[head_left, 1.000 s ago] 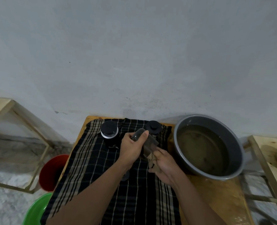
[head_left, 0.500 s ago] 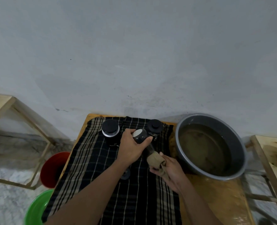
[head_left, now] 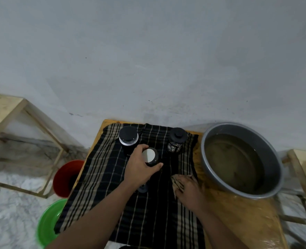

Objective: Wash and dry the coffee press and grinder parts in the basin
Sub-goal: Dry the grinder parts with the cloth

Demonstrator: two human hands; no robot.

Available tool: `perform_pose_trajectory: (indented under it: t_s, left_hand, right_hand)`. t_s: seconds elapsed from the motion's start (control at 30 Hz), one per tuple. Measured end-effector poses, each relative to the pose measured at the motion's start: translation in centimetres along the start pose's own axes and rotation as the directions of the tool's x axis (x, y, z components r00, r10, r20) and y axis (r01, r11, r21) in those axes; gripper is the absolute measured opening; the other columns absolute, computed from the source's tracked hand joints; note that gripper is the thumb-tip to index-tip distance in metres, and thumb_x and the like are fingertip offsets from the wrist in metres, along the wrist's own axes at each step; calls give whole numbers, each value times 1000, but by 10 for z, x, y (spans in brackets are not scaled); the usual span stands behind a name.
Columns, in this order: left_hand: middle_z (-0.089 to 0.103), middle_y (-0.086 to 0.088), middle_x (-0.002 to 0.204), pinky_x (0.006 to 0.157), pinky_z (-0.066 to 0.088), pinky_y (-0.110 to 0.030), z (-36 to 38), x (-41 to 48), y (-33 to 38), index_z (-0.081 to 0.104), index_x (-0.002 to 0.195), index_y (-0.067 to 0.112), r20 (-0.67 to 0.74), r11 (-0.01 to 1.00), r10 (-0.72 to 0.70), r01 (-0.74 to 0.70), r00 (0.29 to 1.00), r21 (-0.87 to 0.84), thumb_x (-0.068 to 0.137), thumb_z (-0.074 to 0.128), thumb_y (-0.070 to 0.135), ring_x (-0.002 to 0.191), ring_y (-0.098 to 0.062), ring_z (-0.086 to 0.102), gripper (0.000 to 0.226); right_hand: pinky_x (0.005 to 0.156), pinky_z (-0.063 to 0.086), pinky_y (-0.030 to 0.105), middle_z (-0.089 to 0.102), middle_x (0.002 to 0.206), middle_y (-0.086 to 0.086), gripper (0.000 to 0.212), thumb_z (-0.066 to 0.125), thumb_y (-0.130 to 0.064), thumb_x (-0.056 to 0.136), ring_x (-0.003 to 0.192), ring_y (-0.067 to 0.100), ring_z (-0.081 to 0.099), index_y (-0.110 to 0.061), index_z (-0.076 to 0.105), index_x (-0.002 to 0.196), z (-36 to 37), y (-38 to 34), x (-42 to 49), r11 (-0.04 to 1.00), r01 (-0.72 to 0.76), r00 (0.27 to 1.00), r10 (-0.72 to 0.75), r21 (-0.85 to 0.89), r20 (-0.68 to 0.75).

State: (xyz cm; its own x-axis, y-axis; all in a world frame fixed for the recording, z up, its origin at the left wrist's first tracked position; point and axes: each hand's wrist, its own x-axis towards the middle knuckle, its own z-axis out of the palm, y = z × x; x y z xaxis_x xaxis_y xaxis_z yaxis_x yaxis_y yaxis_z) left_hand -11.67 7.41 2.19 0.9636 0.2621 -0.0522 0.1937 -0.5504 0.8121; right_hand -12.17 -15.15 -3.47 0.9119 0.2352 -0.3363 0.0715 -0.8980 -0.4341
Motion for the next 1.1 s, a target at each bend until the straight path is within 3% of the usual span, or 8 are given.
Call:
perform_pose_trajectory:
  t_s: [0.2, 0.33, 0.6, 0.73, 0.83, 0.9, 0.97, 1.1]
  left_hand:
    - [55, 7, 129, 96, 49, -37, -21, -6, -27, 50, 135, 24, -77, 990, 31, -21, 997, 137, 70, 88, 43, 116, -15, 46, 78]
    - [52, 2, 131, 101, 46, -37, -37, -14, -53, 48, 137, 18, -175, 993, -86, 99, 981, 70, 74, 89, 32, 126, -19, 45, 76]
    - [52, -3, 132, 96, 51, -43, -40, -4, -95, 46, 132, 17, -183, 950, -233, 264, 955, 169, 67, 94, 28, 123, -28, 50, 81]
    - [50, -4, 132, 99, 48, -45, -42, -2, -106, 47, 132, 18, -149, 946, -222, 249, 964, 205, 68, 90, 46, 124, -27, 47, 83]
    - [51, -6, 128, 100, 41, -54, -47, -19, -107, 52, 128, 17, -292, 945, -167, 238, 942, 226, 79, 66, 62, 122, -28, 45, 68]
    - [51, -3, 118, 95, 39, -52, -50, -41, -109, 55, 120, 16, -359, 960, -77, 166, 930, 225, 81, 55, 58, 114, -27, 47, 58]
    - [47, 4, 110, 87, 44, -41, -46, -65, -112, 55, 116, 17, -288, 982, -21, 73, 957, 172, 79, 59, 57, 102, -18, 50, 54]
    - [45, 11, 120, 87, 55, -29, -27, -95, -115, 50, 129, 24, -49, 987, -124, 128, 991, 92, 68, 77, 60, 107, -5, 55, 76]
  right_hand:
    - [117, -3, 68, 54, 145, -12, 35, 52, -41, 97, 155, 26, 12, -41, 57, 133, -14, -28, 3, 985, -160, 984, 164, -66, 69]
    - [114, -10, 73, 54, 145, -9, 31, 52, -43, 97, 156, 26, 4, -41, 59, 127, -11, -28, 1, 980, -172, 983, 177, -101, 43]
    - [113, -8, 73, 53, 146, -8, 33, 46, -45, 99, 155, 24, 12, -36, 61, 128, -7, -37, 10, 963, -199, 977, 209, -184, 36]
    - [114, -8, 72, 57, 138, -7, 25, 51, -37, 98, 152, 25, 19, -31, 64, 118, -2, -47, 10, 964, -201, 980, 198, -172, -35]
    - [119, -6, 63, 54, 138, -8, 28, 55, -31, 96, 149, 21, 24, -27, 63, 122, 7, -60, 12, 990, -28, 996, 15, -141, -93]
    - [124, 8, 54, 52, 139, -10, 36, 60, -33, 92, 147, 21, 29, -27, 60, 128, 15, -73, 16, 986, 156, 988, -157, -57, -15]
    - [120, 26, 43, 49, 142, -8, 56, 68, -37, 86, 142, 20, 37, -29, 52, 139, 22, -89, 20, 963, 267, 956, -271, 48, 116]
    - [111, 30, 41, 43, 148, -7, 73, 73, -34, 86, 139, 18, 37, -30, 40, 150, 32, -110, 24, 947, 312, 924, -284, -73, 254]
